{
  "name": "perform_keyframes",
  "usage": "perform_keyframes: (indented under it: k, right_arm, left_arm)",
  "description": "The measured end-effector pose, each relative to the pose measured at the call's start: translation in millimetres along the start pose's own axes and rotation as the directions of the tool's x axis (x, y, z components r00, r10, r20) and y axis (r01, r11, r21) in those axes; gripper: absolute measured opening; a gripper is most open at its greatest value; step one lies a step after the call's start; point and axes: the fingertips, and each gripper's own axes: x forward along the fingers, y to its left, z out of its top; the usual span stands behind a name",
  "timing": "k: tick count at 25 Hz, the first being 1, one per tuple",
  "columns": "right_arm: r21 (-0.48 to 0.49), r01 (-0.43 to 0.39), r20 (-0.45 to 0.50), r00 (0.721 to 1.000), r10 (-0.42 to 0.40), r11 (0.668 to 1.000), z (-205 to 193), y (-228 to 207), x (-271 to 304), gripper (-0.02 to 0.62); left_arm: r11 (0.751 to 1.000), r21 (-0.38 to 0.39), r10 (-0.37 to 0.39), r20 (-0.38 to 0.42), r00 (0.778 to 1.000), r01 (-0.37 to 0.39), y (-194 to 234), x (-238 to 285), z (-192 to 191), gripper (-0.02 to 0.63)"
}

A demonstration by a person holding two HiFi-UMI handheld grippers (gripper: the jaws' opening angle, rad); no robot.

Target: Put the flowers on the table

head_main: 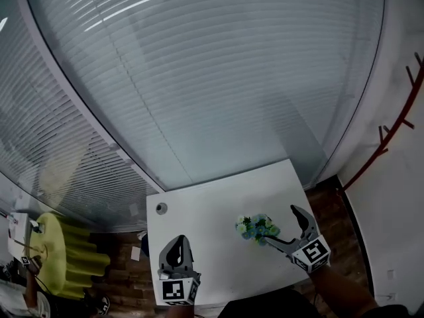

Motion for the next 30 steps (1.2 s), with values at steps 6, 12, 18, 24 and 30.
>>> perform_keyframes:
  k: [6, 12, 18, 24, 30]
  right_arm:
    - [0.004, -0.006, 0.042, 0.999, 0.006, 1.000, 24, -3, -13, 0.520]
    - [0.003, -0.019, 0.063, 0.998, 0.019, 1.000, 34, 0, -18, 0.518]
    - [0.008, 0.002, 0.090, 0.996, -0.003, 1.000, 28, 1, -26, 0.498]
    - [-0.034, 0.102, 0.115, 0.989, -0.097, 0.994, 31, -11, -37, 0.107]
    - [-0.024, 0.091, 0.123, 0.989, -0.087, 0.996, 34, -7, -39, 0.086]
  left_arm:
    - [1.000, 0.022, -0.011, 0.003, 1.000, 0.011, -4, -8, 8, 0.005]
    - [0.999, 0.038, -0.028, -0.004, 1.000, 0.029, -11, -7, 4, 0.005]
    - [0.997, 0.066, -0.047, -0.035, 0.998, 0.049, -15, -13, -19, 0.005]
    - [0.997, 0.057, -0.041, -0.027, 0.999, 0.043, -18, -13, -14, 0.005]
    - [0.998, 0.049, -0.038, -0.025, 0.999, 0.039, -20, -18, -15, 0.005]
